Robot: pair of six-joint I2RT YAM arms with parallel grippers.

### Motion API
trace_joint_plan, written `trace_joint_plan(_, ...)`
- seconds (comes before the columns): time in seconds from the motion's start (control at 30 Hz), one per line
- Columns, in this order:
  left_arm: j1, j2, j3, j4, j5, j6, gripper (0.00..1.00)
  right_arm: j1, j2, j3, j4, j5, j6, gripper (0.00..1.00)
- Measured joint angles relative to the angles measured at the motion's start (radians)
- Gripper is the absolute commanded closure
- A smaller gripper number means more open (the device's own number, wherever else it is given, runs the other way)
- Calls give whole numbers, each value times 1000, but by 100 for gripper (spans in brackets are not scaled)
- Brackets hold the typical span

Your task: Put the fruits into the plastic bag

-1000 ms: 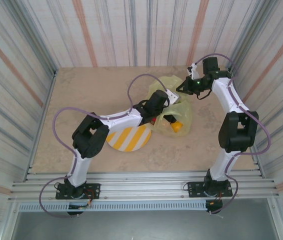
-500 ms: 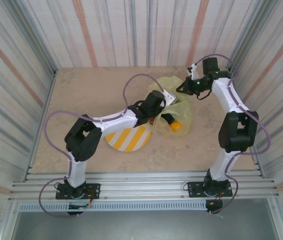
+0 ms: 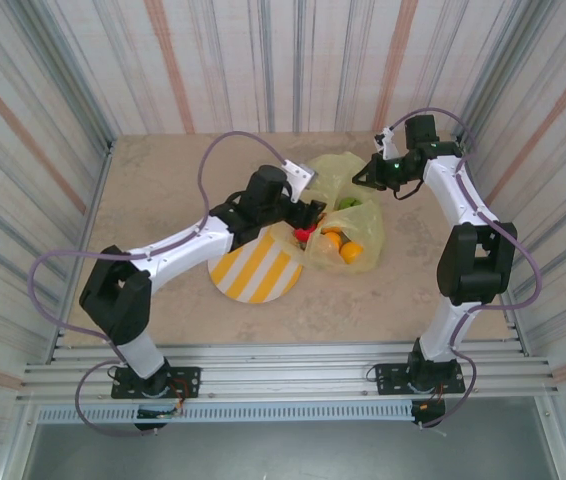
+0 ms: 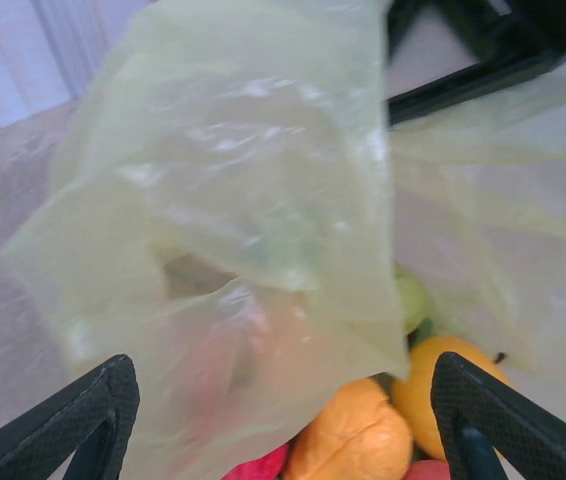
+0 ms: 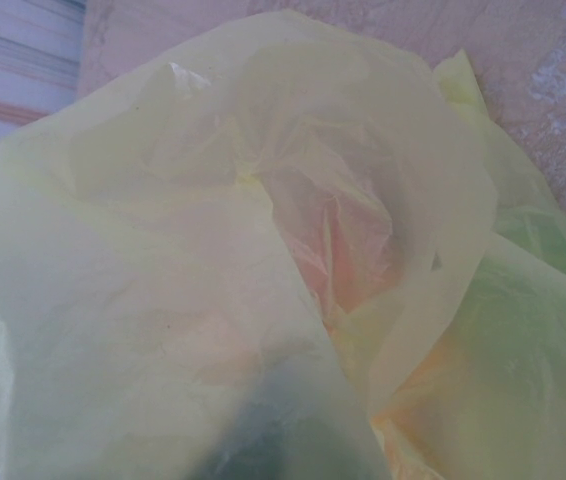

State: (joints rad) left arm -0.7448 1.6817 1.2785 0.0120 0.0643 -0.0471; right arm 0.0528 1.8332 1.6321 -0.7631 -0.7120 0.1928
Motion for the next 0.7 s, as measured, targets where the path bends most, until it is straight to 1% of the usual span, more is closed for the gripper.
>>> trace_joint_plan(0.1, 8, -10, -19, -18, -35, 3, 21, 0, 0, 0, 0, 0, 0, 100)
trace_joint_plan(0.2, 8, -10, -23, -39, -76, 14, 16, 0, 3, 0, 0, 0, 0, 100)
trace_joint_plan(0.3, 8, -8, -19, -70, -113, 22, 16, 0, 11, 0, 0, 0, 0, 100)
trace_joint_plan(0.47, 9, 11, 3, -97, -130, 27, 15, 0, 13, 0, 0, 0, 0, 100)
trace_joint_plan(0.6, 3, 38, 29, -114, -151, 48, 10, 0, 13, 0, 0, 0, 0, 100)
trace_joint_plan(0.7, 3, 78, 59, -121, -164, 62, 9, 0, 13, 0, 0, 0, 0, 100)
